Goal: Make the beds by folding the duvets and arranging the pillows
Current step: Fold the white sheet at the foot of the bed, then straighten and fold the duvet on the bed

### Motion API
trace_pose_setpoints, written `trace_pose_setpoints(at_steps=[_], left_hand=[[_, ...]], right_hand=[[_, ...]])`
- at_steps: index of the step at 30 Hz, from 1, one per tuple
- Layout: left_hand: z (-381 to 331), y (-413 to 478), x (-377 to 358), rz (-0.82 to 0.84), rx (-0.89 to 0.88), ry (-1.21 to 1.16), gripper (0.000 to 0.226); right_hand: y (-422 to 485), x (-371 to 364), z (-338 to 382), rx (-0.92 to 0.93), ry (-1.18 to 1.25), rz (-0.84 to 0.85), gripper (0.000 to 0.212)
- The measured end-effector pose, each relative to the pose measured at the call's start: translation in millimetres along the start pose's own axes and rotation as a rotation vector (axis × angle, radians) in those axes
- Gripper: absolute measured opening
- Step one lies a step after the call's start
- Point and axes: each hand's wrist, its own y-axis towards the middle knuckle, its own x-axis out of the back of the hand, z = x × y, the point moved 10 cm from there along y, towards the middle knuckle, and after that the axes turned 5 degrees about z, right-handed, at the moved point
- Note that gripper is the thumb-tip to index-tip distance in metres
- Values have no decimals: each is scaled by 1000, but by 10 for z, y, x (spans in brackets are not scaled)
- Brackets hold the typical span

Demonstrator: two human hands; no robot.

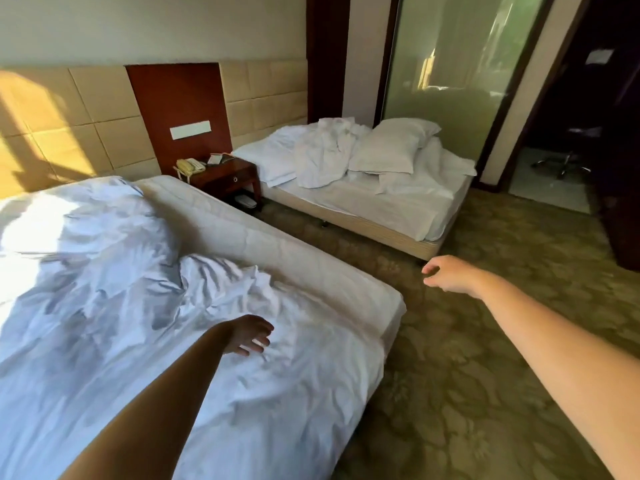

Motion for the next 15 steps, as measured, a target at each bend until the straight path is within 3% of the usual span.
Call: trace_pose_setpoints(at_steps=[3, 7, 15], left_hand=[[-332, 314, -139, 14, 61, 45, 28], [-590, 801, -145, -113, 85, -63, 25], [-584, 1260, -591, -356, 271, -446, 17]], right_hand=[[571, 44, -226, -16, -4, 134, 32], [1460, 85, -455, 8, -61, 282, 34], [3018, 520, -355, 305, -356, 412, 35]])
